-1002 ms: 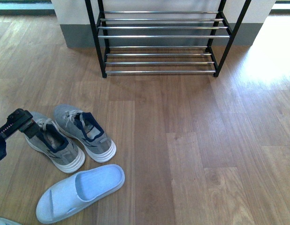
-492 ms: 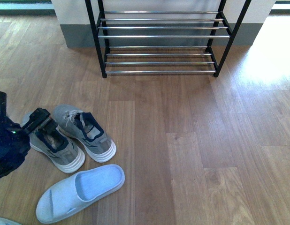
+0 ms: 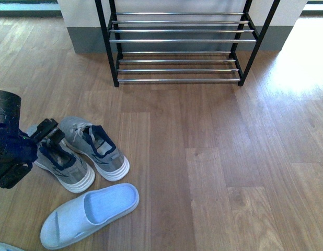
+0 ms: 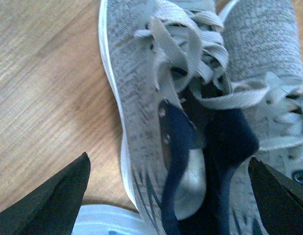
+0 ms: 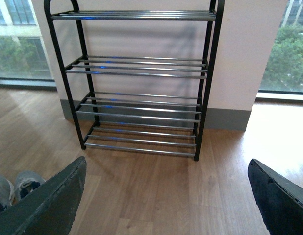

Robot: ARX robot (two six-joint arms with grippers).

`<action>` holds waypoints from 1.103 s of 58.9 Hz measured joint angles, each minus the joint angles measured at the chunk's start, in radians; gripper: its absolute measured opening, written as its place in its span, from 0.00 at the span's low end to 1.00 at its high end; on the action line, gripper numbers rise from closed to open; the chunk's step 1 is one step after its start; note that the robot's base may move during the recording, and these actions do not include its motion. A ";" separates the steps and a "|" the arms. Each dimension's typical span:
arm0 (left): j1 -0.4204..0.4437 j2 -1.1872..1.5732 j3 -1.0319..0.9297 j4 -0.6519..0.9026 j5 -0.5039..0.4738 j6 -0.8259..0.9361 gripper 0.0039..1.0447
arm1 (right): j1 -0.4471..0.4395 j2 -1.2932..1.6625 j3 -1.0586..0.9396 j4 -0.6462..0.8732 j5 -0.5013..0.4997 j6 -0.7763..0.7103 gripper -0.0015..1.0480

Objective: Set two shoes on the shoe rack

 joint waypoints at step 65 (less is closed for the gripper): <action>0.014 0.184 0.179 -0.065 -0.024 0.065 0.91 | 0.000 0.000 0.000 0.000 0.000 0.000 0.91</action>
